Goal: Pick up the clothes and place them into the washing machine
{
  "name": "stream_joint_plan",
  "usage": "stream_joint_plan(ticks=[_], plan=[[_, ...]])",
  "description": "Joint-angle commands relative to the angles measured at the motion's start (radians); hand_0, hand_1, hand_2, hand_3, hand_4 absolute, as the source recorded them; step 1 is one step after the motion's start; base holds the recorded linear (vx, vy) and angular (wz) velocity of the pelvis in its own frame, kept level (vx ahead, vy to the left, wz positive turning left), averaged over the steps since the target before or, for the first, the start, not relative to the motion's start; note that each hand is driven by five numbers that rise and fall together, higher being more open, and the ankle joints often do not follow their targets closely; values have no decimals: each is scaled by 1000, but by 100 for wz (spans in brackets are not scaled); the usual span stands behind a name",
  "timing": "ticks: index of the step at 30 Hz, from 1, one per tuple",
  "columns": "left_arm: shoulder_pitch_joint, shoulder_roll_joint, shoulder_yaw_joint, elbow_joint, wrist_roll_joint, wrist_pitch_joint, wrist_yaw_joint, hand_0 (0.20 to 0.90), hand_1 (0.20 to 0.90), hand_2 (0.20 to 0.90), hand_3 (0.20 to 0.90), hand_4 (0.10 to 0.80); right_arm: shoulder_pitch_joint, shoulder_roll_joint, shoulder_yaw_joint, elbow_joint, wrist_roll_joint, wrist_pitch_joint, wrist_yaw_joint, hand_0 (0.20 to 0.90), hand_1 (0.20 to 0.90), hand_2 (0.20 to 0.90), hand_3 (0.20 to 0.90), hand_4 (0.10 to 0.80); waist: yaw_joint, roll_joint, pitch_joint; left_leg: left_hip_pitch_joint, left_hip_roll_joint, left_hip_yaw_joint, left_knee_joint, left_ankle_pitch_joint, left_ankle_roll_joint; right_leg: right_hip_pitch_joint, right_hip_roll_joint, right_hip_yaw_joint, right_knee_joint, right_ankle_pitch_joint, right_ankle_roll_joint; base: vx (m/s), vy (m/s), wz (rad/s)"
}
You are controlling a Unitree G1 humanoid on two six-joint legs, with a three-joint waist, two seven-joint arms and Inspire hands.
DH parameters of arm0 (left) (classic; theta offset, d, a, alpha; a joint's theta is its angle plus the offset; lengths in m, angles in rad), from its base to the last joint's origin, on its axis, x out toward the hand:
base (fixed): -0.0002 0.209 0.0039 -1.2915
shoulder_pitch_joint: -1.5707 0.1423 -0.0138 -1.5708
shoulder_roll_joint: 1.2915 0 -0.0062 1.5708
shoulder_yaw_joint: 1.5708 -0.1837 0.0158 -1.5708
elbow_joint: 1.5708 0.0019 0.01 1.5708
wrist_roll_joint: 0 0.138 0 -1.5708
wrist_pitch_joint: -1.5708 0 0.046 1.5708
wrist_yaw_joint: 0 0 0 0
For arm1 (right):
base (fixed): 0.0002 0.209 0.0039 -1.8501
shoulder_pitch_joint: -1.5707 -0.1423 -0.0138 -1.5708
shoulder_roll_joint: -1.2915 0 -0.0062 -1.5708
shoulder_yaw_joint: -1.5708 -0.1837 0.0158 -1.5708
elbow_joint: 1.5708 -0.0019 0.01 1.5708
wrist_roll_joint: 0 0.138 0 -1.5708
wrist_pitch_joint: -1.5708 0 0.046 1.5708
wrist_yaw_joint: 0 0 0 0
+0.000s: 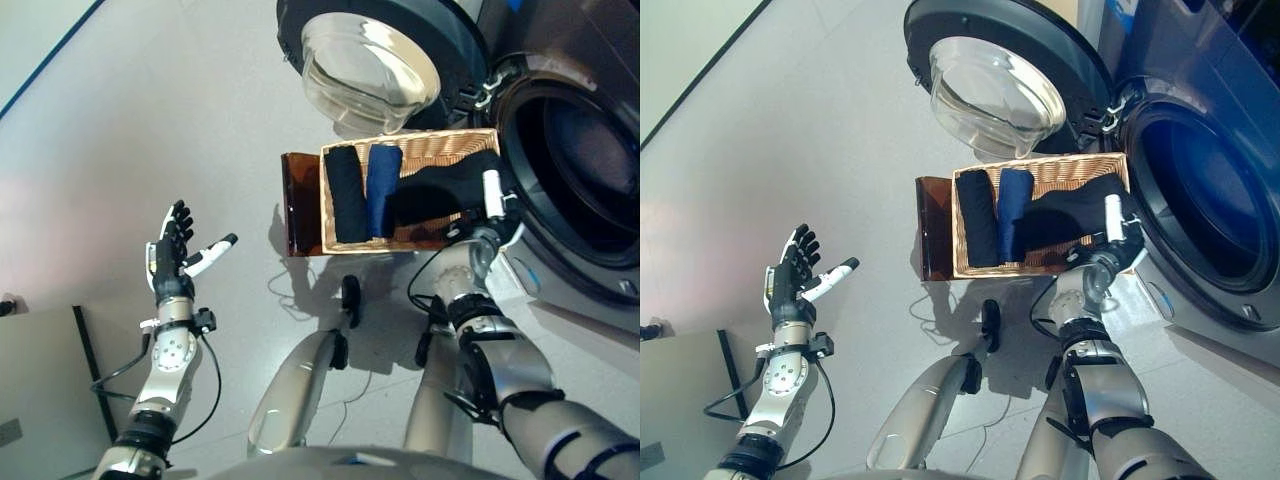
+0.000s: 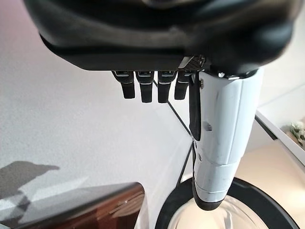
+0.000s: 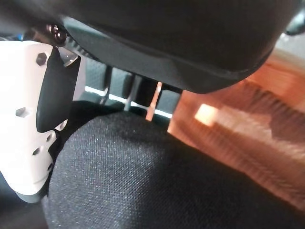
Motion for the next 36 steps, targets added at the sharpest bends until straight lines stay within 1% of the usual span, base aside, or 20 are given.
stream_joint_plan(ticks=[1,4,11,13,14,15,18,19,21,23,24,25,26,27,30,31,34,36], plan=[[-19,13,43,-6,-22,-108,26,900,900,900,900,800,-15,-67,-7,-129,4,-135,46,200,200,200,200,300,-10,40,-63,-49,-10,-14,72,-97,-54,45,26,0,-127,55,-42,0,0,0],[-14,13,36,-9,-25,-111,20,900,900,900,900,800,-24,-86,-42,-133,15,-154,33,200,200,200,200,300,-11,47,-64,-49,-10,-14,71,-99,-54,43,28,4,-127,53,-42,7,2,-4],[-2,27,21,-9,-32,-109,9,900,900,900,900,800,-105,-199,-134,-117,13,-204,-54,200,200,200,200,300,-11,74,-77,-42,-7,-9,61,-97,-60,41,37,14,-126,45,-43,21,-10,-8],[0,32,18,-13,-32,-109,8,900,900,900,900,800,-133,-231,-142,-101,6,-208,-78,200,200,200,200,300,-8,79,-79,-41,-6,-9,60,-96,-61,41,38,18,-129,45,-41,14,-9,-3],[0,31,18,-14,-33,-108,8,900,900,900,900,800,-135,-233,-141,-99,5,-208,-79,200,200,200,200,300,-7,80,-79,-41,-6,-9,59,-96,-61,40,38,18,-130,45,-41,12,-11,-4],[2,39,12,-25,-33,-111,7,900,900,900,900,800,-162,-267,-146,-89,-7,-206,-101,200,200,200,200,300,-7,86,-80,-41,-5,-8,57,-94,-62,37,39,21,-130,44,-42,7,-25,-4],[5,49,9,-44,-23,-113,5,900,900,900,900,800,-208,-325,-141,-78,-19,-203,-126,200,200,200,200,300,-2,99,-77,-47,-3,-10,56,-91,-65,21,40,23,-122,42,-43,-4,-34,-6],[4,48,9,-45,-23,-112,5,900,900,900,900,800,-211,-327,-140,-77,-21,-203,-128,200,200,200,200,300,-1,100,-77,-49,-3,-10,56,-91,-65,19,40,24,-121,42,-43,-29,-33,-8],[10,61,19,-62,-16,-116,8,900,900,900,900,800,-269,-415,-107,-60,-65,-176,-160,200,200,200,200,300,11,107,-72,-65,-1,-15,61,-86,-68,-9,41,25,-98,34,-46,-57,-43,-3],[15,62,25,-74,-19,-120,14,900,900,900,900,800,-329,-474,-61,-36,-85,-165,-185,200,200,200,200,300,20,110,-69,-88,2,-13,73,-84,-70,-38,39,27,-69,27,-50,-23,-64,3],[12,65,34,-83,-16,-122,21,900,900,900,900,800,-362,-511,-35,-28,-100,-155,-193,200,200,200,200,300,22,110,-70,-98,-1,-21,89,-102,-76,-52,39,35,-42,0,-50,-68,-73,11],[14,67,38,-88,-14,-123,23,900,900,900,900,800,-375,-535,-20,-25,-112,-144,-195,200,200,200,200,300,19,111,-61,-115,3,-12,100,-89,-76,-67,38,28,-29,11,-56,-73,-72,24],[15,69,44,-91,-13,-124,29,900,900,900,900,800,-398,-565,8,-18,-122,-130,-194,200,200,200,200,300,19,108,-59,-129,4,-11,115,-91,-79,-81,37,29,-10,4,-60,-46,-68,34],[13,66,52,-99,-13,-126,32,900,900,900,900,800,-431,-589,43,-4,-122,-119,-189,200,200,200,200,300,21,104,-64,-138,1,-21,127,-112,-87,-93,39,44,10,-20,-58,38,-87,35],[20,71,62,-120,-5,-125,43,900,900,900,900,800,-491,-647,133,34,-162,-69,-182,200,200,200,200,300,13,84,-50,-162,10,-23,136,-110,-99,-123,40,43,40,-38,-68,-28,-94,15],[22,73,61,-125,-4,-127,44,900,900,900,900,800,-504,-650,150,25,-166,-69,-184,200,200,200,200,300,12,79,-46,-169,13,-22,133,-105,-103,-129,42,41,44,-39,-68,-60,-81,6],[34,79,68,-149,6,-130,49,900,900,900,900,800,-553,-681,205,20,-216,-50,-206,200,200,200,200,300,9,71,-34,-185,17,-24,130,-93,-110,-148,44,35,61,-44,-74,-45,-81,9],[44,82,67,-159,10,-130,54,900,900,900,900,800,-591,-702,253,35,-272,-32,-242,200,200,200,200,300,8,66,-29,-189,19,-29,121,-81,-117,-154,49,31,64,-46,-78,-25,-91,11]])
